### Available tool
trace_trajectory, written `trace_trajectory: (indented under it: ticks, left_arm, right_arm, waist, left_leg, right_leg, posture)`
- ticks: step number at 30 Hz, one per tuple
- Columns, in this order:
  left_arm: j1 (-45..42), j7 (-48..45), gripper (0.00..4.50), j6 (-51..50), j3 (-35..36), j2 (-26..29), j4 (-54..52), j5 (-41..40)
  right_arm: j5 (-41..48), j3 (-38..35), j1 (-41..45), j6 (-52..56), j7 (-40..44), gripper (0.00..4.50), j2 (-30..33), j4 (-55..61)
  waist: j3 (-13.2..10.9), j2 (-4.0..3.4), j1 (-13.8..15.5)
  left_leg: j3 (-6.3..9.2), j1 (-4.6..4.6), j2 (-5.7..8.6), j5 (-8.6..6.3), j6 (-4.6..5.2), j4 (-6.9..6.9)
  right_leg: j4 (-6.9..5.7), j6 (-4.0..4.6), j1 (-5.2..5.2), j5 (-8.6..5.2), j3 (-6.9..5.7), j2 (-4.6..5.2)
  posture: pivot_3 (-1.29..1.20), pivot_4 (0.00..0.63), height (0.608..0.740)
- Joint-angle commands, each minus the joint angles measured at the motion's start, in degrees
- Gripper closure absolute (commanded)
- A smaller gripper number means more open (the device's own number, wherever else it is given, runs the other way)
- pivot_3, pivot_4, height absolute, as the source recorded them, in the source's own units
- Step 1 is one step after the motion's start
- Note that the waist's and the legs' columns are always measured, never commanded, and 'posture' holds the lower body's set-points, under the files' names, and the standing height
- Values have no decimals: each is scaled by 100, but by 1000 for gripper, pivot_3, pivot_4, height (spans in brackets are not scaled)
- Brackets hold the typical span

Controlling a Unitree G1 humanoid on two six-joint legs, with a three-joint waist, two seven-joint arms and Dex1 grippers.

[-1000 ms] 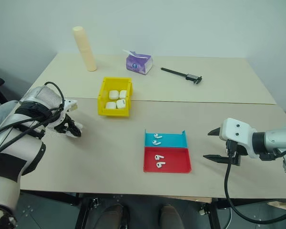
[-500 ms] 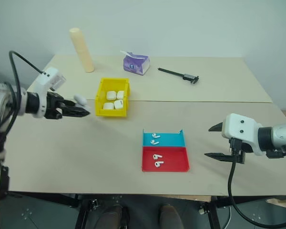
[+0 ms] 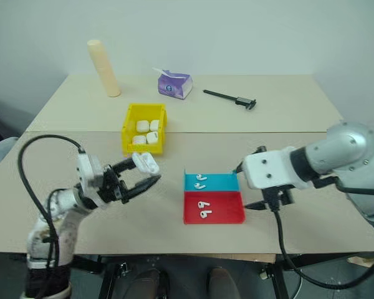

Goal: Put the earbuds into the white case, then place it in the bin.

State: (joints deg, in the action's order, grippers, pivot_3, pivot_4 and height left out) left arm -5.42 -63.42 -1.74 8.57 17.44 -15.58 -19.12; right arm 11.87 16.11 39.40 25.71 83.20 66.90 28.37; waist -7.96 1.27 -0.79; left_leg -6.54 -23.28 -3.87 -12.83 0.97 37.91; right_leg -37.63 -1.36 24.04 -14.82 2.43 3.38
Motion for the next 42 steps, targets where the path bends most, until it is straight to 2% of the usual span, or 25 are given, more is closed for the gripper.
trace_trajectory:
  ticks: [1,5,9,16,17,32,36,42]
  left_arm:
    - [103,-433,1760,1455,-165,-85,579,-117]
    - [238,-445,1760,2223,-224,-235,943,-337]
    - [425,-393,1760,2521,-293,-12,993,-235]
    - [728,-113,1760,2545,-374,388,749,-213]
    - [739,-46,1760,2542,-380,440,730,-166]
    - [1032,685,1760,2444,-675,844,486,227]
    - [1081,855,1760,2384,-719,889,421,264]
    - [1114,1015,1760,2367,-774,956,390,307]
  right_arm:
    - [-434,572,389,196,223,0,-216,204]
    - [-802,1099,757,519,186,0,-672,244]
    - [-1137,1434,884,683,84,1255,-1017,304]
    - [-1876,1912,920,477,65,1255,-1224,312]
    - [-1953,1988,947,533,62,1645,-1314,315]
    - [-2951,2848,875,455,169,1645,-2014,-94]
    - [-3040,2850,794,431,195,2510,-2097,-165]
    - [-3203,2852,708,447,225,2510,-2286,-261]
  waist:
    - [0,0,13]
    - [0,0,35]
    - [1,-1,9]
    - [3,-2,2]
    - [3,-2,2]
    - [4,-3,0]
    - [4,-3,1]
    - [4,-3,-4]
  left_leg:
    - [-1,-4,1,0,0,0]
    - [-1,-15,2,-1,2,2]
    - [0,-14,-2,-2,3,2]
    - [-1,-9,-4,-1,2,2]
    - [-2,-9,-4,-2,2,2]
    - [-11,-6,-6,-1,2,2]
    - [-11,-10,-6,-2,2,1]
    - [-17,-5,-7,-2,2,1]
  right_leg:
    - [1,0,1,0,-1,2]
    - [6,-2,7,1,-4,6]
    - [2,-2,11,0,-5,2]
    - [-2,-1,9,0,-7,2]
    - [0,-1,9,0,-8,2]
    - [-3,3,10,-2,-12,0]
    - [0,4,11,-3,-14,1]
    - [-4,6,10,-4,-15,0]
  posture:
    - [0,150,740]
    - [0,150,740]
    - [0,150,740]
    - [0,150,740]
    - [0,150,740]
    - [0,150,740]
    - [0,150,740]
    - [0,150,740]
